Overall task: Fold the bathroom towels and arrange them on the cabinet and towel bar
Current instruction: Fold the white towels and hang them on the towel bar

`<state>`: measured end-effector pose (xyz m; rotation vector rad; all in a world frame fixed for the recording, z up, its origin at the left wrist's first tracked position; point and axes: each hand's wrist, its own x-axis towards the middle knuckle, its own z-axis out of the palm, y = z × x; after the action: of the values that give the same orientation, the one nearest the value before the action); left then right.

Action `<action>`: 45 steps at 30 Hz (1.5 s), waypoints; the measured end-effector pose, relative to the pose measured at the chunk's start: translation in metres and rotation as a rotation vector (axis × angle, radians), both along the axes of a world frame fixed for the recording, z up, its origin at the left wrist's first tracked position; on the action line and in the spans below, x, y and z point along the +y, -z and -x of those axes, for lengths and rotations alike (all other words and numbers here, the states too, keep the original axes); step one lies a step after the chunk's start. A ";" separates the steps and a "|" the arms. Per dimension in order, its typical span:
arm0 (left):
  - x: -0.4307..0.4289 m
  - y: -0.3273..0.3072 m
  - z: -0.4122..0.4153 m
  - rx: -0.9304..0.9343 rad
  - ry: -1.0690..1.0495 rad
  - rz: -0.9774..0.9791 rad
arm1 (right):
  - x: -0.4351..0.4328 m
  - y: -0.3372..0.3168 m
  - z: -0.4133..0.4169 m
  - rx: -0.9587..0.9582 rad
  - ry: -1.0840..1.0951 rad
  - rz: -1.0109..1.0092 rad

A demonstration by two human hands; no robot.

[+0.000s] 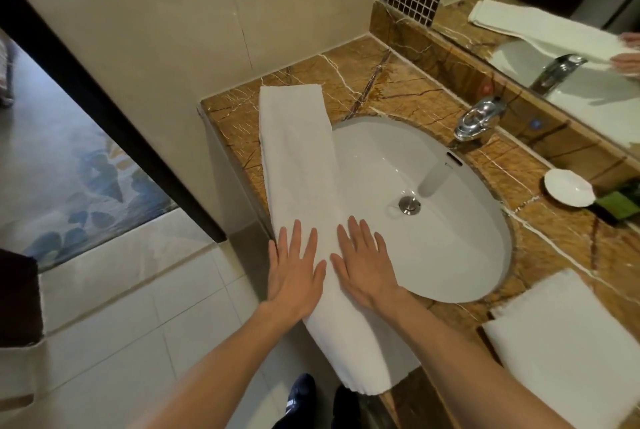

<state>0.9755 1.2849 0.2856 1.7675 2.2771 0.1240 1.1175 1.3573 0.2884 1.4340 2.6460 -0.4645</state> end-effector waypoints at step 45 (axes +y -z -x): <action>0.048 -0.039 -0.268 -0.804 0.267 0.504 | -0.024 -0.048 -0.355 0.554 1.411 0.274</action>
<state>1.2438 1.3329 0.3242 1.3826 1.3457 0.1550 1.4728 1.3333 0.3368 3.1172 1.1631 -1.3448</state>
